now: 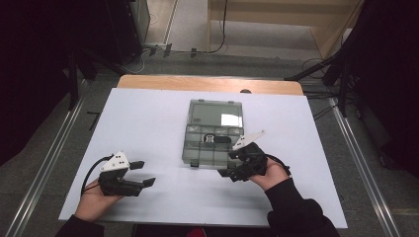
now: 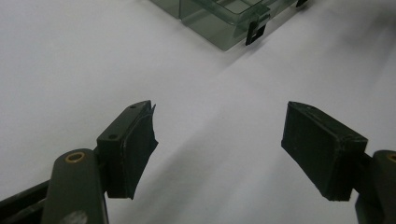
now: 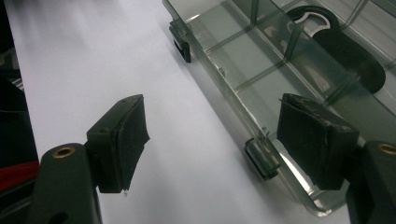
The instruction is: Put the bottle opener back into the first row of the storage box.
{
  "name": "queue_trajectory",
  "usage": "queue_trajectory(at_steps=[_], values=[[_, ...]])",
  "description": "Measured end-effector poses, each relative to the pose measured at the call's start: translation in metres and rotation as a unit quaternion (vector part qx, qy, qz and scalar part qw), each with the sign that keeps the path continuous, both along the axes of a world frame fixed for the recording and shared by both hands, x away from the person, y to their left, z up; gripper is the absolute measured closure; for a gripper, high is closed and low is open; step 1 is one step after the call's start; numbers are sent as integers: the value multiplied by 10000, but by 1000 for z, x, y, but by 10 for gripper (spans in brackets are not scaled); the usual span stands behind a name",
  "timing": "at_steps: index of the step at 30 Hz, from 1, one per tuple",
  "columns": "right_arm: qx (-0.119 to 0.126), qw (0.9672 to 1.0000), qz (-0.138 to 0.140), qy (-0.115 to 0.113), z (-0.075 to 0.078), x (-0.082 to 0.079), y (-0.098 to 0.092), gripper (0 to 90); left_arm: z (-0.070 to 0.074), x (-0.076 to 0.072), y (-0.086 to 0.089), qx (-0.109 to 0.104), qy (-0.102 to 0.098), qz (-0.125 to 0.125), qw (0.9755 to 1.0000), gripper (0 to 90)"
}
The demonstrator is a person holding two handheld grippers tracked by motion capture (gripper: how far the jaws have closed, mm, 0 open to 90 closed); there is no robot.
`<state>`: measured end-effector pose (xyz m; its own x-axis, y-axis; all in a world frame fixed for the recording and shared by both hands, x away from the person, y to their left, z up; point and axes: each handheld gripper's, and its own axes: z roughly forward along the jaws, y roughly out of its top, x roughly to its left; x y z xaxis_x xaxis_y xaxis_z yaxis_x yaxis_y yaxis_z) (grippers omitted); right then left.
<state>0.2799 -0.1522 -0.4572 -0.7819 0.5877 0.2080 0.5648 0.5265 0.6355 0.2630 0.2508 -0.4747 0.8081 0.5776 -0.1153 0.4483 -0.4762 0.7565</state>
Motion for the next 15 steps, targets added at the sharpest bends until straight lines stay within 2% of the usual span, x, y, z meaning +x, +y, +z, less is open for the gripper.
queue_trajectory(at_steps=[15], values=[[17,9999,-133,29,-11,-20,-19,256,0,0,0,33,2,-7,10000,251]])
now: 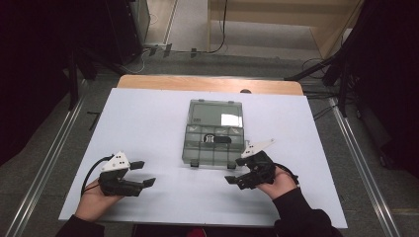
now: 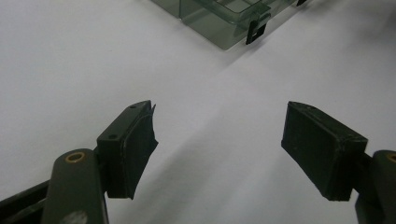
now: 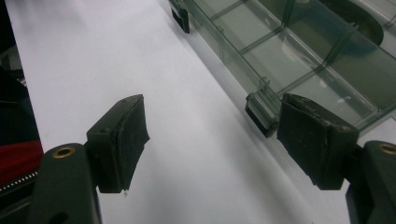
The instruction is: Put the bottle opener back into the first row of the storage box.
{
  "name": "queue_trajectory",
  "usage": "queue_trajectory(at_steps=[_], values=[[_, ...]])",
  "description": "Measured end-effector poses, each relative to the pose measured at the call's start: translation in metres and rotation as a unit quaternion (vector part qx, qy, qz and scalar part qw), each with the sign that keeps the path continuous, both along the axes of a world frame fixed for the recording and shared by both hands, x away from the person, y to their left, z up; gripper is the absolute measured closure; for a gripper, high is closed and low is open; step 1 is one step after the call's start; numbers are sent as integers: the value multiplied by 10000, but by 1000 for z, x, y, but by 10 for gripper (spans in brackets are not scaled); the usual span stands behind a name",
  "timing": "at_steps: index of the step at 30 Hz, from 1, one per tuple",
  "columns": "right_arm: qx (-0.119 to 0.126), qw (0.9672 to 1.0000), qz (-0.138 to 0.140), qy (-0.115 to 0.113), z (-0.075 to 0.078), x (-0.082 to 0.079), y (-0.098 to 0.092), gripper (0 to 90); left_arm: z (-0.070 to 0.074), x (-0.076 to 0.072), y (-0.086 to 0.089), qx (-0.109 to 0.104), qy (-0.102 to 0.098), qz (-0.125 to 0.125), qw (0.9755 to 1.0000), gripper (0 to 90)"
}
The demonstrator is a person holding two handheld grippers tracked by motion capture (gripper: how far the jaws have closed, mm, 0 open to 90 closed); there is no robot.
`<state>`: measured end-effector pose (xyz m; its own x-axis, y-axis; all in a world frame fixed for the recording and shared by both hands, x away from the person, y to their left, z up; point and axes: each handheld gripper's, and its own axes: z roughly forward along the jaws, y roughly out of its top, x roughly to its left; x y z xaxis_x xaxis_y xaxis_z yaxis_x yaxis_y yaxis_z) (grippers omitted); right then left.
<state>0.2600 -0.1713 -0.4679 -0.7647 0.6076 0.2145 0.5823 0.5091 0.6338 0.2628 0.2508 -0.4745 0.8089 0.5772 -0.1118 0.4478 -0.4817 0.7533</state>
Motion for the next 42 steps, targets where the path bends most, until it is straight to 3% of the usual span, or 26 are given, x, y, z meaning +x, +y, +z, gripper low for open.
queue_trajectory(at_steps=[42], values=[[35,9992,-402,-47,-20,-30,-54,252,0,-2,1,17,-24,2,10000,251]])
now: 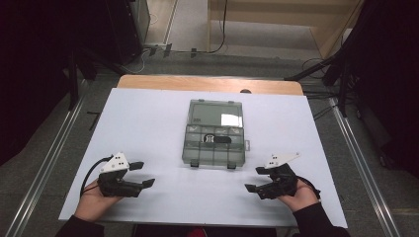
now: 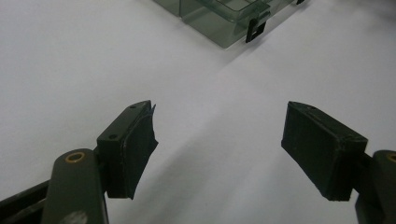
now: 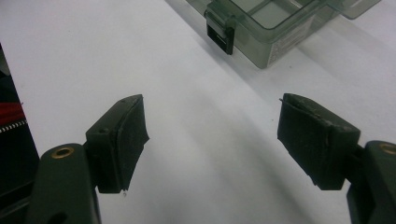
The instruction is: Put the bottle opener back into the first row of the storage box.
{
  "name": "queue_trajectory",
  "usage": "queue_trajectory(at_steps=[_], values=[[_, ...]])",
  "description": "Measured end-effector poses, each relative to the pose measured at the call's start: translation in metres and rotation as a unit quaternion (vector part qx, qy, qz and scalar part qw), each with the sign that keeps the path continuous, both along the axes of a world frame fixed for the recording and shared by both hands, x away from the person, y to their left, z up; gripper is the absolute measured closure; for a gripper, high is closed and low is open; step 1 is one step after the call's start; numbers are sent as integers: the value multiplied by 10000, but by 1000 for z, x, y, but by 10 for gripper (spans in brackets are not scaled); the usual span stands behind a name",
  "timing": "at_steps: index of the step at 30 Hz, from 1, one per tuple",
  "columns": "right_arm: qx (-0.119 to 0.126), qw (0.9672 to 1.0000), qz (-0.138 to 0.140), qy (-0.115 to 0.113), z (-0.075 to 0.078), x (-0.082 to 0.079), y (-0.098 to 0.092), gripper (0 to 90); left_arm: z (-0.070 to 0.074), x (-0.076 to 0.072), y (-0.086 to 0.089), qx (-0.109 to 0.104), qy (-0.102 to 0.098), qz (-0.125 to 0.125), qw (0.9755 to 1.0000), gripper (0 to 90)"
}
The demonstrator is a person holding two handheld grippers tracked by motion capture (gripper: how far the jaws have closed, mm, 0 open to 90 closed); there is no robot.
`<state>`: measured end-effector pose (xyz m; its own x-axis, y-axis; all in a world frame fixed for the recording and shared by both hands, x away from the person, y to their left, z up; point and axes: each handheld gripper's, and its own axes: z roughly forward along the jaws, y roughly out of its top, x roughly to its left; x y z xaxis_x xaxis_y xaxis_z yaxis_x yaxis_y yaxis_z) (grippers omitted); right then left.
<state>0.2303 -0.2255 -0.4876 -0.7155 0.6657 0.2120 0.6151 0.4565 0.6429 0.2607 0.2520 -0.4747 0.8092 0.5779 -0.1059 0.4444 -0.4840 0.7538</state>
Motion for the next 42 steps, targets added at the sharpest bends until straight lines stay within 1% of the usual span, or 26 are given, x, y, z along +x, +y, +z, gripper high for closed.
queue_trajectory(at_steps=[8,13,19,25,31,35,42], values=[[52,9998,-164,-27,-1,-2,-12,251,0,0,1,11,-8,7,10000,251],[87,9997,-211,-104,-2,-2,-17,251,0,0,2,9,-5,29,10000,251],[80,9996,-258,-118,-6,-1,-21,250,0,0,1,9,-4,31,10000,251],[55,9996,-268,-29,-9,2,-20,250,0,0,1,20,-1,17,10000,251],[59,9994,-329,-77,-11,3,-23,249,0,0,1,25,-12,13,10000,251],[59,9994,-335,-25,-11,3,-23,249,0,0,1,25,-7,8,10000,251],[42,9994,-342,-16,-12,3,-23,249,0,0,1,27,-6,9,10000,251]])
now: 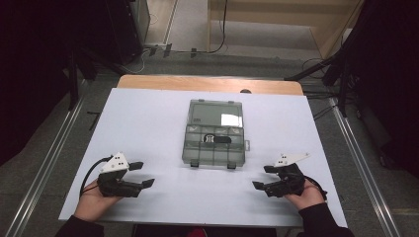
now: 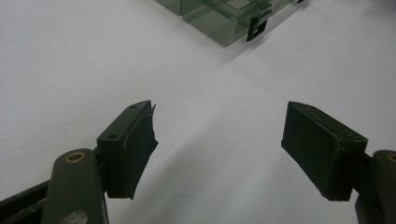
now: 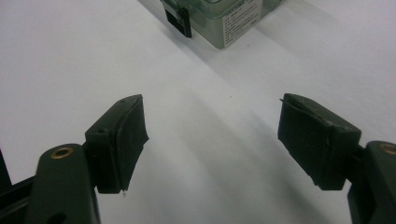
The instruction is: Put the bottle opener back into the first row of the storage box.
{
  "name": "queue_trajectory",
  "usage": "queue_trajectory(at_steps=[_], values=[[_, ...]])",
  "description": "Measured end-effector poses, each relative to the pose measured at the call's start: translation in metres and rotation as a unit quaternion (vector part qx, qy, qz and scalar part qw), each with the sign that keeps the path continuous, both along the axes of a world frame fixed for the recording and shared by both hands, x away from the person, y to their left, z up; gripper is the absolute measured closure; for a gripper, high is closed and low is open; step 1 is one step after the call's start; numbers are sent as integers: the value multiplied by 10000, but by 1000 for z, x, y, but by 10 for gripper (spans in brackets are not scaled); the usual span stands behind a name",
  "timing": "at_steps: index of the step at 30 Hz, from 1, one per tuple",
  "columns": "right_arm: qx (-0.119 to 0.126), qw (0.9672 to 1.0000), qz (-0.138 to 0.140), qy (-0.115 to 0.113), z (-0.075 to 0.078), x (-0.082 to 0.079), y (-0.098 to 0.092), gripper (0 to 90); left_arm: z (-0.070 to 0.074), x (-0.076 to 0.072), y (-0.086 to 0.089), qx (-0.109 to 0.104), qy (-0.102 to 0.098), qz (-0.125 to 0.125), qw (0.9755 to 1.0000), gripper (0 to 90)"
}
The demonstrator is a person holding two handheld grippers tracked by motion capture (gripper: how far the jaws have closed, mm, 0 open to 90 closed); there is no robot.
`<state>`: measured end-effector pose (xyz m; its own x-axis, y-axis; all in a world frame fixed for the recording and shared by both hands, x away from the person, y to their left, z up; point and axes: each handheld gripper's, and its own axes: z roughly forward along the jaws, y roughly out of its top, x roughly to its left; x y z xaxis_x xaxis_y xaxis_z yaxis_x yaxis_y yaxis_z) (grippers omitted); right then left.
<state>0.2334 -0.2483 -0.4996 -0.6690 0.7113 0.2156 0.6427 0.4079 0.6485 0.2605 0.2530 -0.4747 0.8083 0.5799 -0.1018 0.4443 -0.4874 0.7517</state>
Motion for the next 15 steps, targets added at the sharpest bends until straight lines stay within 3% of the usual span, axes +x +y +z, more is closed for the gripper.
queue_trajectory(at_steps=[15], values=[[-3,10000,16,22,-1,0,0,248,0,0,0,-4,8,-7,10000,251]])
